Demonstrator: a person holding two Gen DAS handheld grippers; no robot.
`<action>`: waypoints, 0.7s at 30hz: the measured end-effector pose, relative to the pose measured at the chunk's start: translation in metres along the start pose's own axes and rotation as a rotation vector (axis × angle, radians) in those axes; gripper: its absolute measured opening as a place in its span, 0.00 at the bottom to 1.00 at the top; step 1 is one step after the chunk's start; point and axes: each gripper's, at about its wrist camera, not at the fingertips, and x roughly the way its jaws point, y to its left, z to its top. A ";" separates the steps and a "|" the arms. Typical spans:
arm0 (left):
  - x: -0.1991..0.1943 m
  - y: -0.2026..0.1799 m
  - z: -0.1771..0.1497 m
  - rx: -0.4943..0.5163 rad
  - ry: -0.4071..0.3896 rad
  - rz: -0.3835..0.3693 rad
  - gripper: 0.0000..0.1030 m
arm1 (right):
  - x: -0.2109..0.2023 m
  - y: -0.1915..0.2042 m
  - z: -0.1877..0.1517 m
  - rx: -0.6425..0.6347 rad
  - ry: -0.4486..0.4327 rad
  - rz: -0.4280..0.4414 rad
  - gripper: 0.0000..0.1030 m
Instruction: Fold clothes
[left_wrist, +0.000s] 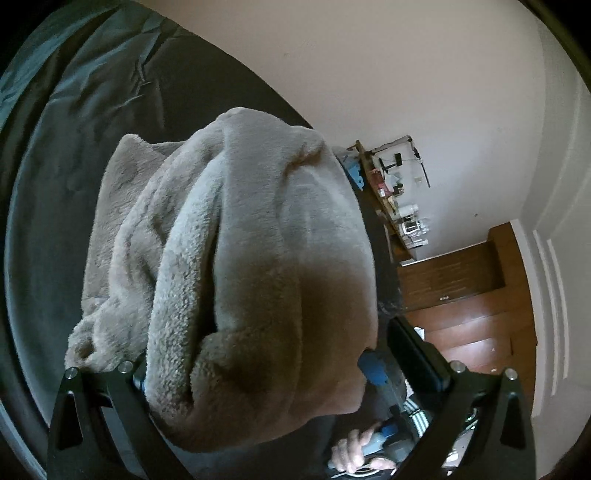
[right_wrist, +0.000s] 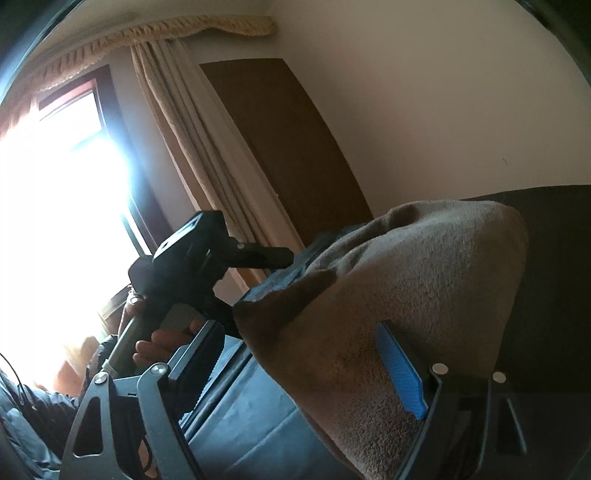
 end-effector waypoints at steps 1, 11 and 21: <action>0.000 -0.004 0.000 0.013 -0.002 -0.009 1.00 | 0.000 0.002 -0.001 -0.007 0.001 -0.004 0.83; 0.030 -0.011 0.040 0.000 0.057 0.156 1.00 | -0.004 0.007 -0.005 -0.025 0.001 -0.017 0.83; 0.037 -0.014 0.053 0.083 0.079 0.184 0.45 | -0.002 0.017 -0.008 -0.068 0.005 -0.041 0.83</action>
